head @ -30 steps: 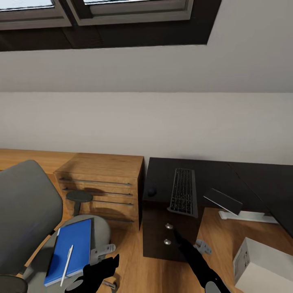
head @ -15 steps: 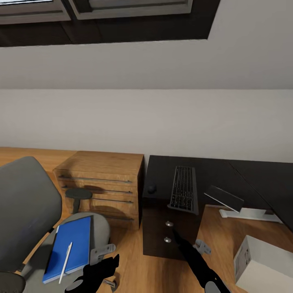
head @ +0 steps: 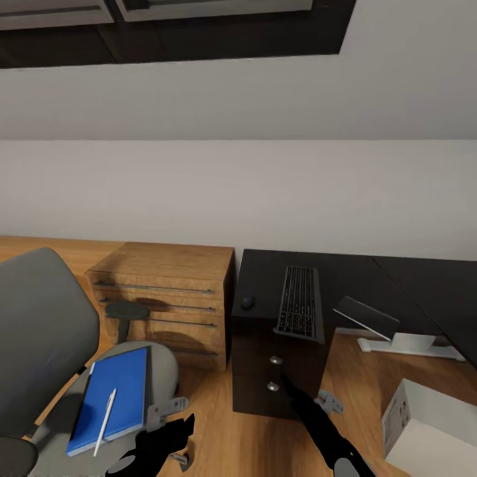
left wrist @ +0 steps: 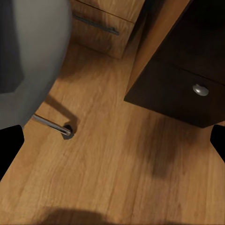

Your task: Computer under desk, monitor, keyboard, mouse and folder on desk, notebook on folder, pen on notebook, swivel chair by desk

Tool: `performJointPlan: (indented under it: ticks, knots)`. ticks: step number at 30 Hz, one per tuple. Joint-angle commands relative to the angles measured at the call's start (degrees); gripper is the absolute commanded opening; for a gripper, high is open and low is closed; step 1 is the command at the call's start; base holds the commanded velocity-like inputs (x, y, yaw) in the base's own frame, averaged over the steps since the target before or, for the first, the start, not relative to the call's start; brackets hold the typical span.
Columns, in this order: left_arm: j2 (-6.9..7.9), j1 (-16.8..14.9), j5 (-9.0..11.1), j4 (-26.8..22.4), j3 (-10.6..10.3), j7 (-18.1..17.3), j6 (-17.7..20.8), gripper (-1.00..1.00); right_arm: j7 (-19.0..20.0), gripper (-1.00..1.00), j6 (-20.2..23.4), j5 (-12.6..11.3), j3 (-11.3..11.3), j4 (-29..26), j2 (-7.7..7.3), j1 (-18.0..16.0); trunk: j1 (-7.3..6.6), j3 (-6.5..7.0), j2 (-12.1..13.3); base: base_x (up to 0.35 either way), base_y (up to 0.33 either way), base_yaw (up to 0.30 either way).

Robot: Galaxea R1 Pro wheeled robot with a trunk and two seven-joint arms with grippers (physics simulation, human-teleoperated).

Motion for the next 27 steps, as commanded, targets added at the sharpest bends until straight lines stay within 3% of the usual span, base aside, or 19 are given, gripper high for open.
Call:
performJointPlan:
  ticks: [1, 7, 10, 14, 15, 18, 19, 22, 27]
  knots:
    - [0.04, -0.08, 0.15, -0.1, -0.07, 0.31, 0.2, 1.0, 0.21, 1.0, -0.42, -0.56, 0.17, 0.05, -0.1, -0.05, 0.22, -0.24, -0.45, 0.0, 0.0, 0.0]
    - [-0.22, -0.08, 0.15, -0.49, -0.2, 0.24, 0.2, 1.0, 0.33, 1.0, -0.52, -0.57, 0.13, 0.01, -0.06, -0.05, 1.54, -1.32, -2.85, 0.0, 0.0, 0.0]
    - [-1.28, -0.08, 0.15, -0.63, -0.17, 0.26, 0.2, 1.0, 0.4, 1.0, -0.49, -0.58, -0.13, -0.49, -0.03, -0.05, 2.2, -1.86, -4.06, 0.0, 0.0, 0.0]
    - [-3.93, -0.08, 0.11, -0.77, 0.26, 0.27, 0.42, 1.0, 0.17, 1.0, -0.25, -0.74, -1.67, -1.45, 0.23, -0.07, 3.08, -2.58, -5.66, 0.0, 0.0, 0.0]
    - [-5.78, -0.08, 0.08, -0.83, 1.17, 0.27, 0.54, 1.0, 0.06, 1.0, -0.05, -1.05, -3.08, -1.81, 0.36, -0.15, 3.3, -2.76, -6.06, 0.0, 0.0, 0.0]
    - [-7.61, -0.08, 0.11, -0.87, 3.55, 0.24, 0.69, 1.0, -0.16, 1.0, 0.5, -2.17, -4.29, -2.19, 0.43, -0.34, 3.96, -3.29, -7.26, 0.0, 0.0, 0.0]
    - [-8.74, -0.08, 0.15, -0.88, 5.74, 0.2, 0.82, 1.0, -0.43, 1.0, 1.46, -3.34, -4.81, -2.46, 0.42, -0.57, 4.18, -3.47, -7.67, 0.0, 0.0, 0.0]
    - [-10.54, -0.08, 0.19, -0.89, 8.95, 0.15, 1.14, 1.0, -0.98, 1.0, 3.95, -5.87, -5.6, -2.95, 0.3, -1.31, 4.83, -4.01, -8.87, 0.0, 0.0, 0.0]
    - [-13.68, -0.08, 0.26, -0.9, 13.81, 0.09, 3.88, 1.0, -1.68, 1.0, 9.86, -13.25, -10.32, -3.93, 0.2, -2.9, 5.93, -4.91, -10.87, 0.0, 0.0, 0.0]
